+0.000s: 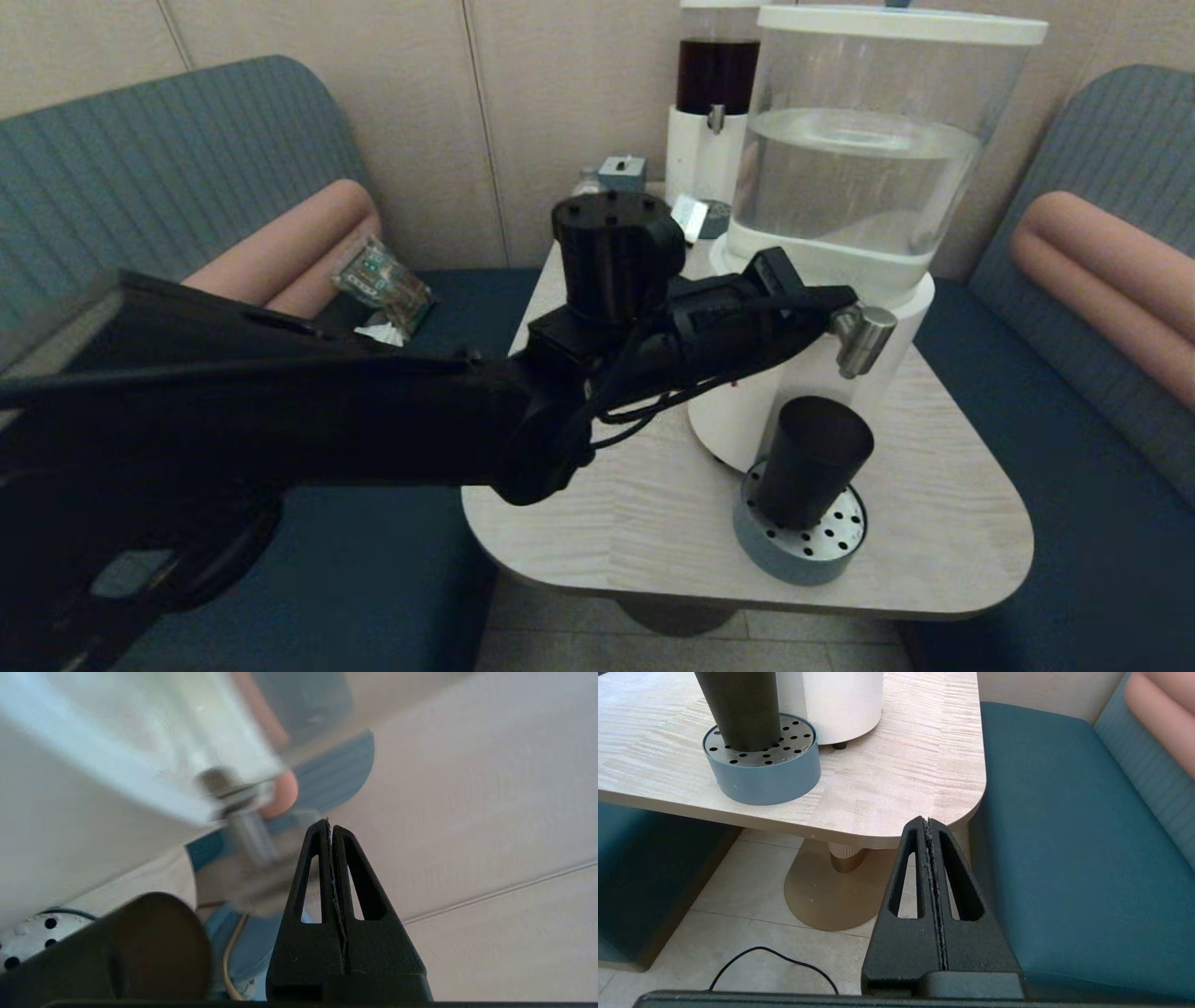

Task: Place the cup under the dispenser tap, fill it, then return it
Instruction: Turn off the faucet, then place the cup next to the water dispenser

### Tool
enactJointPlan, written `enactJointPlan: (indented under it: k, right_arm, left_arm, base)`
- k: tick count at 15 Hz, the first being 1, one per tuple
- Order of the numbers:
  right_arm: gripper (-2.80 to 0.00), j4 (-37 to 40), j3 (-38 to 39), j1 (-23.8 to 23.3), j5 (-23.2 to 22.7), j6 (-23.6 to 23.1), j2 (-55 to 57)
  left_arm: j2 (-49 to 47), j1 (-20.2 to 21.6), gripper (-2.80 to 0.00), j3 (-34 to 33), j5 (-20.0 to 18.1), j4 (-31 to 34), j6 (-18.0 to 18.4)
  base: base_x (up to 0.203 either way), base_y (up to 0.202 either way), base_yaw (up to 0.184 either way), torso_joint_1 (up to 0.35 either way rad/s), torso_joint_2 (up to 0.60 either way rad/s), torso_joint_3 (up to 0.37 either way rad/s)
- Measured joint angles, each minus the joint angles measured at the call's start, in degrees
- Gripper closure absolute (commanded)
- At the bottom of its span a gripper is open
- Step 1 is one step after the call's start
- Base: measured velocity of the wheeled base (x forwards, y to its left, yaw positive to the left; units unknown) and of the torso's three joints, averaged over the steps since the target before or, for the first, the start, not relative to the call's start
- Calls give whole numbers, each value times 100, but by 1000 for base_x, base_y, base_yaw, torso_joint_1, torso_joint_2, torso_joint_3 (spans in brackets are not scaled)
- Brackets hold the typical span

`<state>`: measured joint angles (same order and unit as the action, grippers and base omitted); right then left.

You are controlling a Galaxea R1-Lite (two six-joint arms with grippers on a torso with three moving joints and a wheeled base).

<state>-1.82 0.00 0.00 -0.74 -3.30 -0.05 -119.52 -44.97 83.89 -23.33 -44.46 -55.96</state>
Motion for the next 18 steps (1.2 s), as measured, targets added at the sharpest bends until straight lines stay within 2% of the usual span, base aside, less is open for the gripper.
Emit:
enactJointPlan:
  k: [1,3,5,7,9,12,13,14,18]
  right_arm:
    - [0,0,0,0,-2,0,0]
    - [0,0,0,0,-2,0,0]
    - [0,0,0,0,-2,1,0]
    - [0,1,0,0,-2,0,0]
    - [0,0,0,0,-2,1,0]
    - [0,2,0,0,-2,2,0]
    - [0,0,0,0,0,2,0]
    - [0,0,0,-2,-2,1,0]
    - [0,2,0,0,0,2,0]
  left_arm:
    - [271,24,0,-207,32,52,117]
    - [834,66,0,-975,91,136,778]
    - [1267,99,0,-1996,147,23,1888]
    - [1569,107,0,-3105,167,-480,3014]
    - [1643,117,0,-4089,173,-1650,3908]
    - [1197,126,0,-4658,186,-3605,4653]
    - [1036,107,-256,-4706,189,-4036,4837]
    - [895,90,-280,-4706,191,-4229,4905]
    - [332,-1,-280,-4442,64,-4273,5172]
  base:
    - [0,0,0,0,0,0]
    - [0,0,0,0,0,0]
    - [0,0,0,0,0,0]
    - [0,0,0,0,0,0]
    - [0,0,0,0,0,0]
    - [0,0,0,0,0,0]
    - [0,0,0,0,0,0]
    - [0,0,0,0,0,0]
    - [0,0,0,0,0,0]
